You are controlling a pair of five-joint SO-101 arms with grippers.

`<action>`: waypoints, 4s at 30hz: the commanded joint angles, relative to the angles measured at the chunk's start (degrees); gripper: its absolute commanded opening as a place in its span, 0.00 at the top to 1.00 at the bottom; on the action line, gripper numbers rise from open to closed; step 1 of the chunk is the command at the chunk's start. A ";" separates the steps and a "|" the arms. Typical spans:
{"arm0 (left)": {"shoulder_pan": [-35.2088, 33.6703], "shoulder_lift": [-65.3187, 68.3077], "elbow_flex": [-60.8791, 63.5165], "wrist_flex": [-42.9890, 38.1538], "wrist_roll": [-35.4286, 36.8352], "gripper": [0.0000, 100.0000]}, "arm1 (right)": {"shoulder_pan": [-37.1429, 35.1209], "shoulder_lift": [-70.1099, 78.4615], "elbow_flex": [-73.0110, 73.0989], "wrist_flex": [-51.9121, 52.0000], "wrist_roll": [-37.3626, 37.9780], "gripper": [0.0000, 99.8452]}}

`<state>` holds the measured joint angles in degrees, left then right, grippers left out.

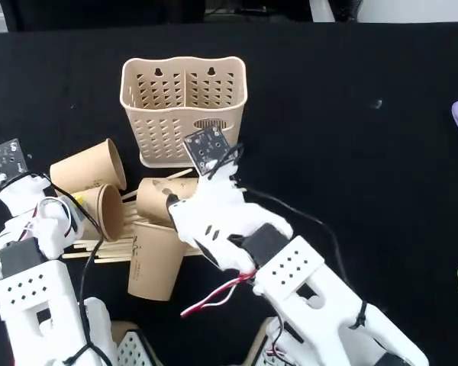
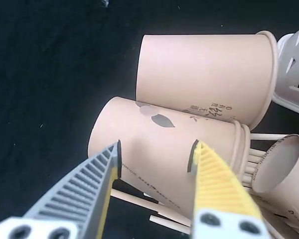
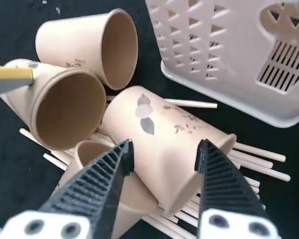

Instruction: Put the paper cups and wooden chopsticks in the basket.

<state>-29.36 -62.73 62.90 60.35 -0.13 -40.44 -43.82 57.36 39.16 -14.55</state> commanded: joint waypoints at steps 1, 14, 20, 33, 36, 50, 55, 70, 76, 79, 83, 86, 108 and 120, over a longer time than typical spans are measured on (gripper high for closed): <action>-0.13 -0.09 0.48 -0.26 0.18 0.76 | -0.62 0.04 0.22 -1.67 -0.70 0.79; -0.13 -0.09 0.57 -0.26 0.18 0.76 | 4.13 0.04 -3.03 7.56 -0.88 0.78; -0.13 -0.09 0.57 -0.26 0.18 0.76 | 2.99 0.13 -2.68 7.47 -0.79 0.79; -0.13 -0.09 0.57 -0.26 0.18 0.76 | -2.90 9.63 -6.73 7.47 -0.62 0.79; -0.13 -0.09 0.57 -0.26 0.18 0.76 | -0.88 5.85 -9.98 13.63 0.53 0.86; -0.13 -0.09 0.66 -0.26 0.18 0.76 | 4.84 -18.77 -16.75 29.01 23.12 0.99; -0.13 -0.09 0.66 -0.26 0.18 0.76 | 1.58 -11.30 -10.51 25.32 17.41 0.88; -0.13 -0.09 0.66 -0.35 0.18 0.76 | -7.30 13.58 -17.10 22.68 6.68 0.72; -0.13 -0.09 0.66 -0.35 0.18 0.76 | -7.30 17.63 -17.63 16.18 6.68 0.72; -0.13 -0.09 0.66 -0.35 0.18 0.76 | -7.30 17.71 -17.54 16.09 6.95 0.73; -0.13 -0.09 0.66 -0.35 0.18 0.76 | -5.71 15.87 -17.19 15.91 10.20 0.84; -0.13 -0.09 0.66 -0.26 0.18 0.76 | -3.25 13.32 -17.10 16.18 19.16 1.00; -0.13 -0.09 0.66 -0.26 0.18 0.76 | 22.42 -12.35 -48.57 42.37 43.43 0.99; -0.48 -0.62 0.66 -0.09 0.09 0.76 | 22.68 19.03 -83.12 45.45 54.77 0.99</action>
<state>-29.36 -62.81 62.90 60.35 -0.13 -18.64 -32.22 -19.74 84.53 35.30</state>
